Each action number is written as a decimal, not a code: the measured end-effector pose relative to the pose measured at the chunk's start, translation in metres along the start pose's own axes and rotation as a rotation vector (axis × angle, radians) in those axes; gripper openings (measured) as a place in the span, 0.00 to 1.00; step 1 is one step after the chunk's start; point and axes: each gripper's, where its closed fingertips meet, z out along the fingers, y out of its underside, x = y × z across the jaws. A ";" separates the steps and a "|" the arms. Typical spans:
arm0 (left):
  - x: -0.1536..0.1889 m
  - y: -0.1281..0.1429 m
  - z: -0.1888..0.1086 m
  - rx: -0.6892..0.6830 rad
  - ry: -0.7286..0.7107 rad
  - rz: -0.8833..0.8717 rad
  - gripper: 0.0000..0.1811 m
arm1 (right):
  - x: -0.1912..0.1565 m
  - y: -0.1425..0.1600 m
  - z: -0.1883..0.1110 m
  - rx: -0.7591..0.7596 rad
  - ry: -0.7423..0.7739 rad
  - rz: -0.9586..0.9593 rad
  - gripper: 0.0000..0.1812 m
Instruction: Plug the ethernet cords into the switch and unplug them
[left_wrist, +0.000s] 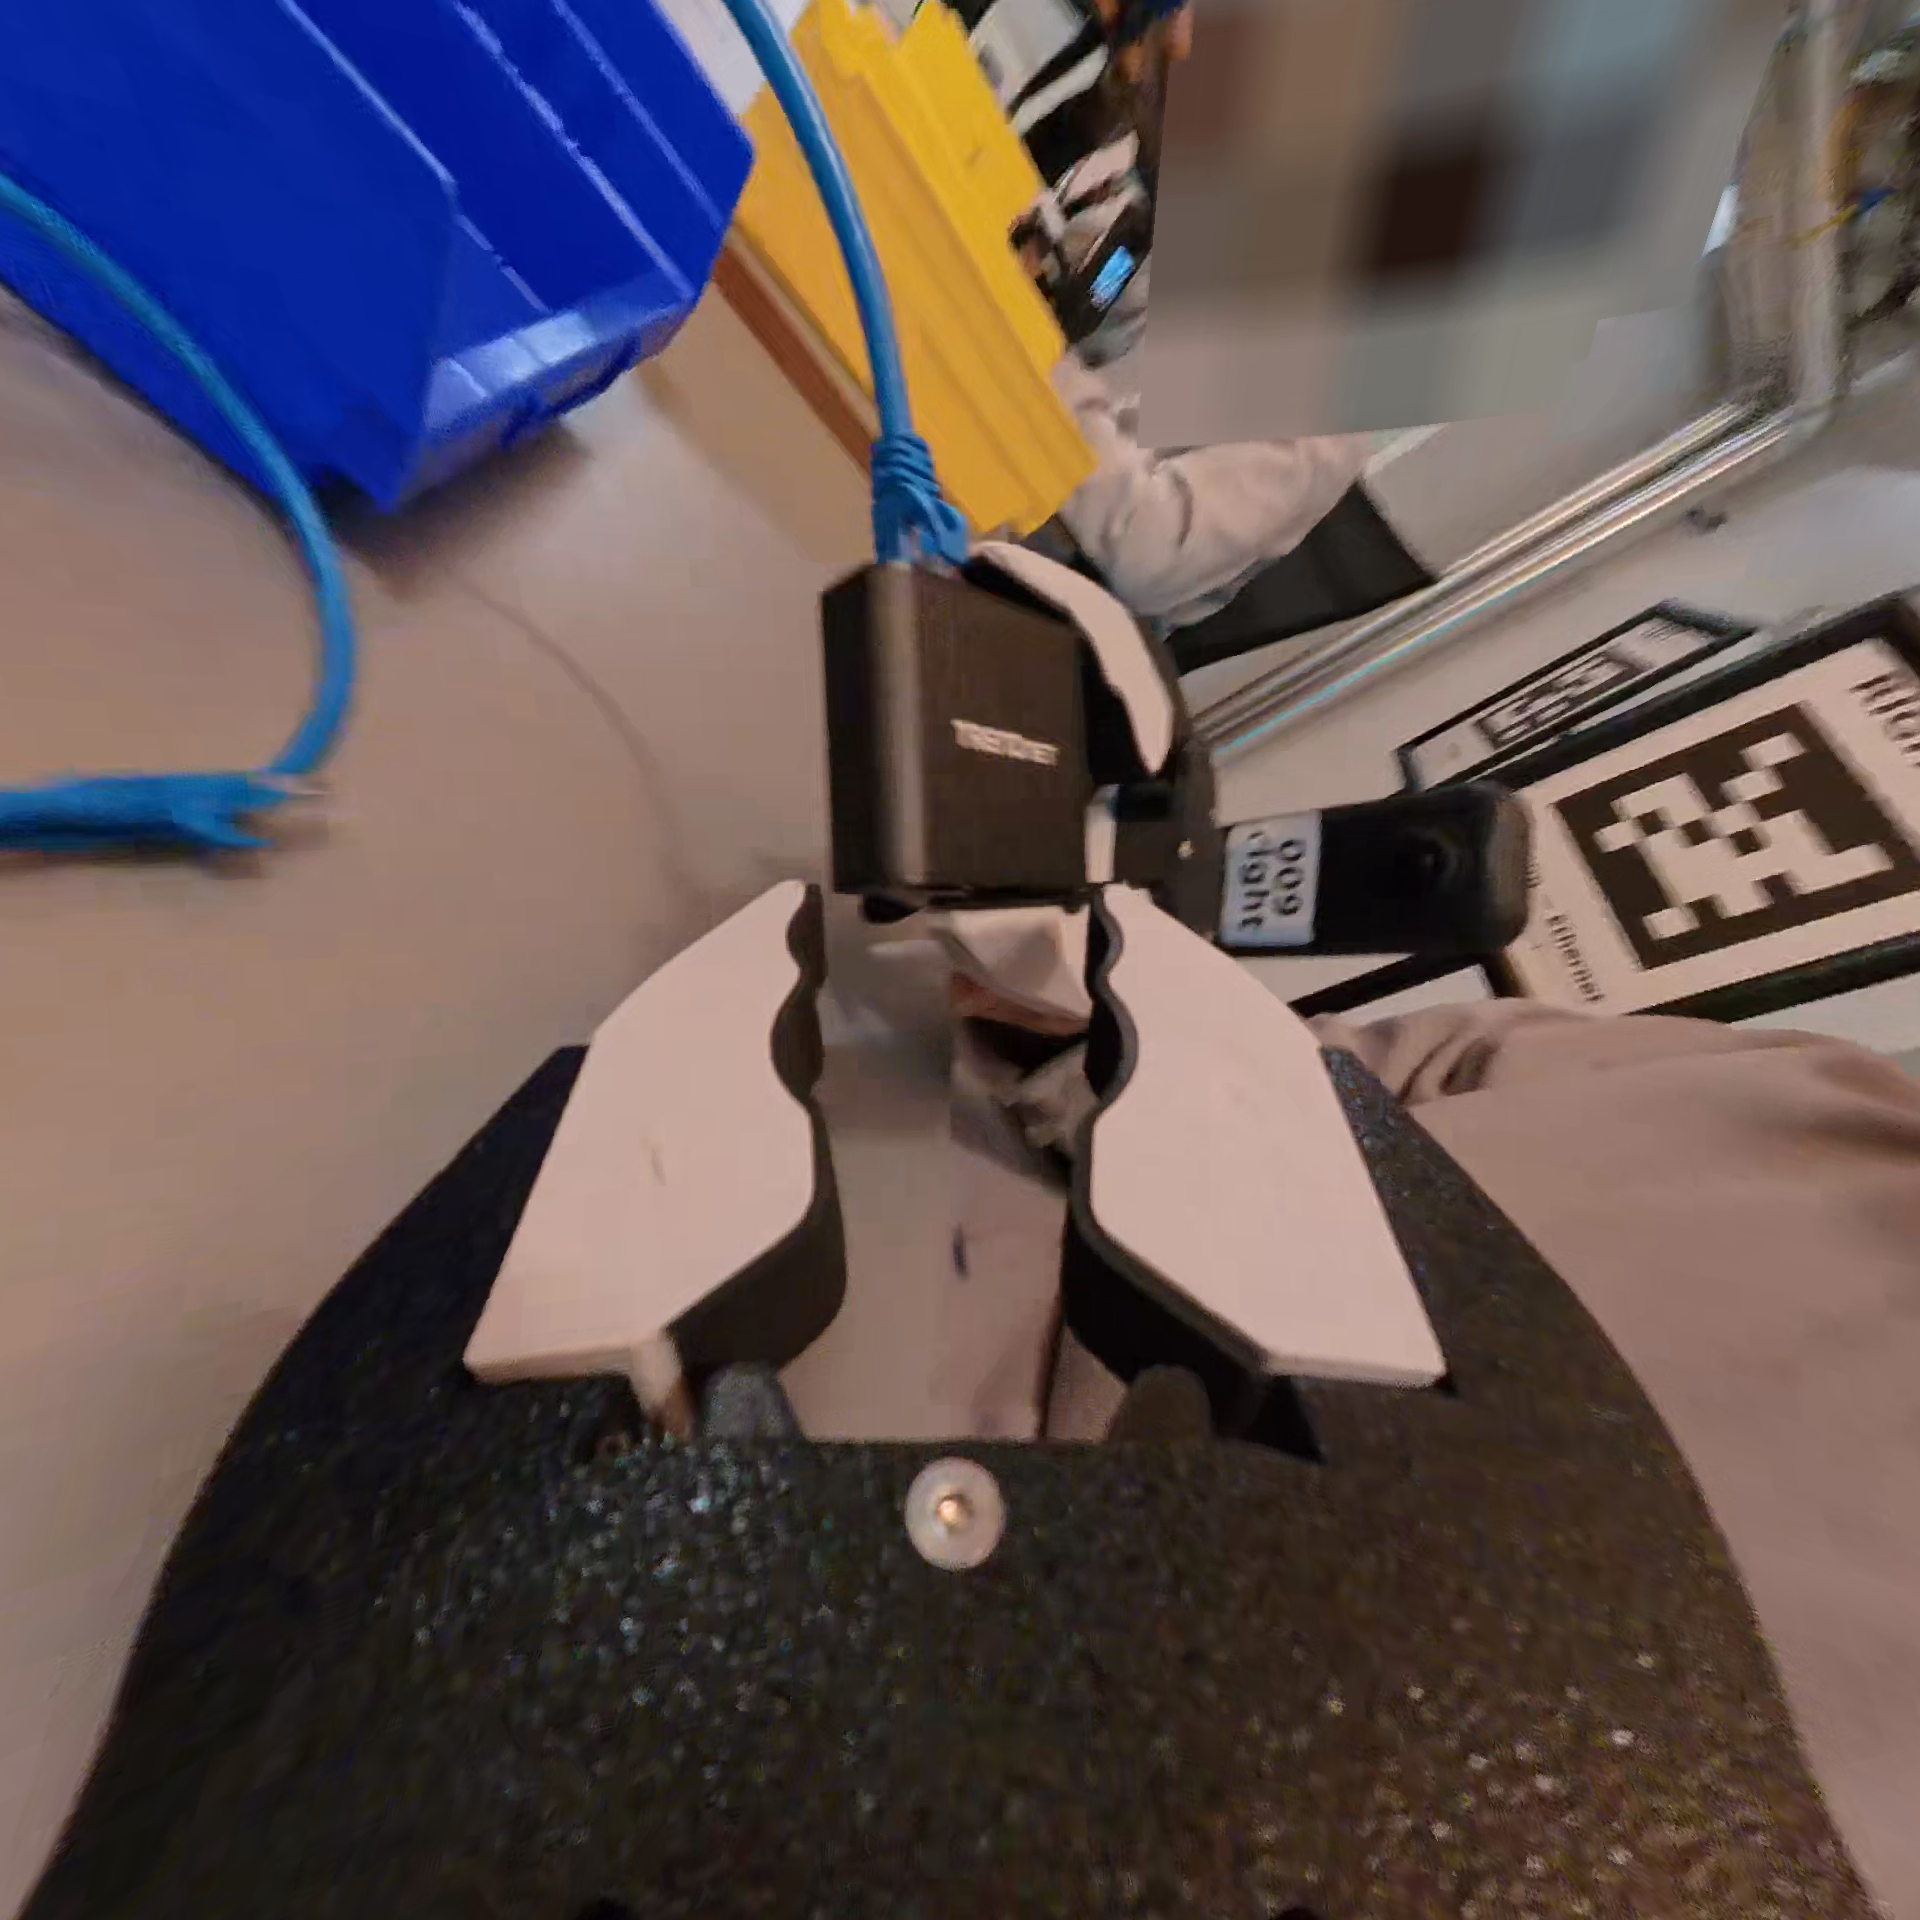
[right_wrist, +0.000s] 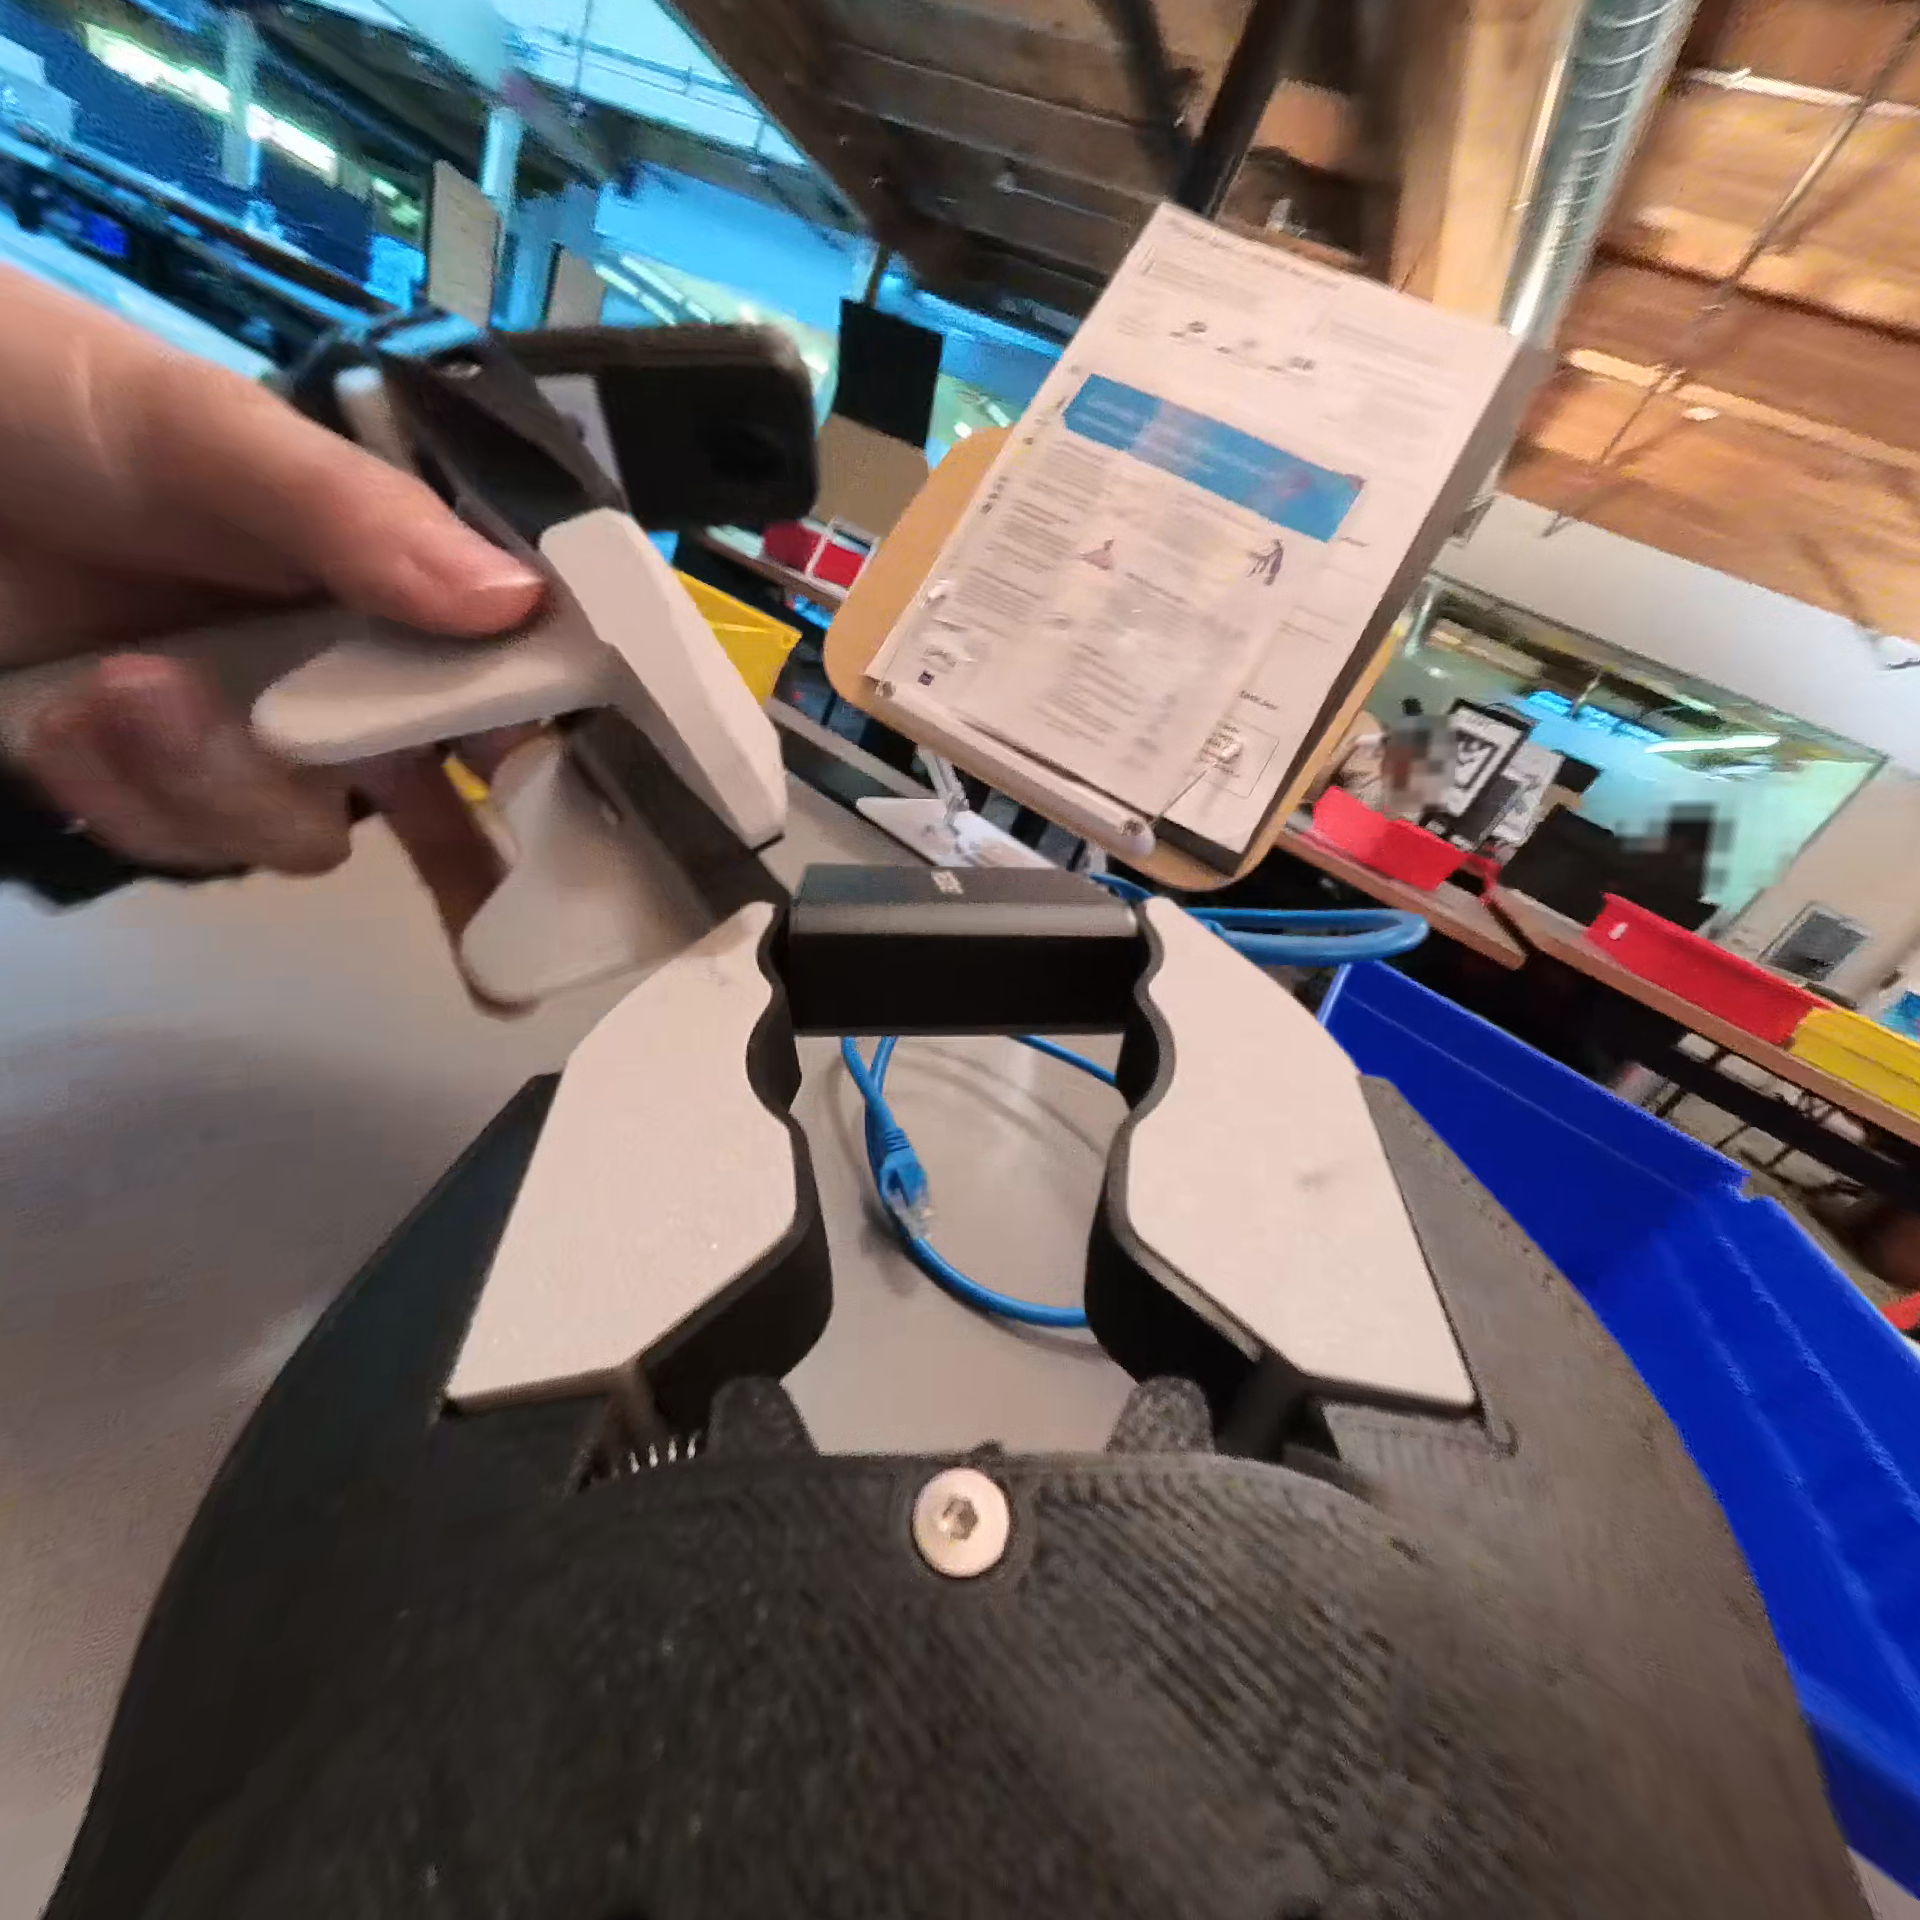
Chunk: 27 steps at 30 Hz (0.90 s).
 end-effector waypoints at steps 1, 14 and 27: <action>0.003 0.003 0.002 0.035 0.031 -0.034 0.28 | -0.004 -0.002 0.000 0.018 0.009 0.001 0.33; -0.007 0.023 -0.009 0.099 0.211 -0.241 0.13 | -0.053 -0.013 -0.008 0.053 -0.343 -0.174 0.40; -0.005 0.069 -0.043 -0.786 0.021 -0.033 0.13 | -0.087 -0.009 -0.005 -0.055 -0.493 -0.166 0.52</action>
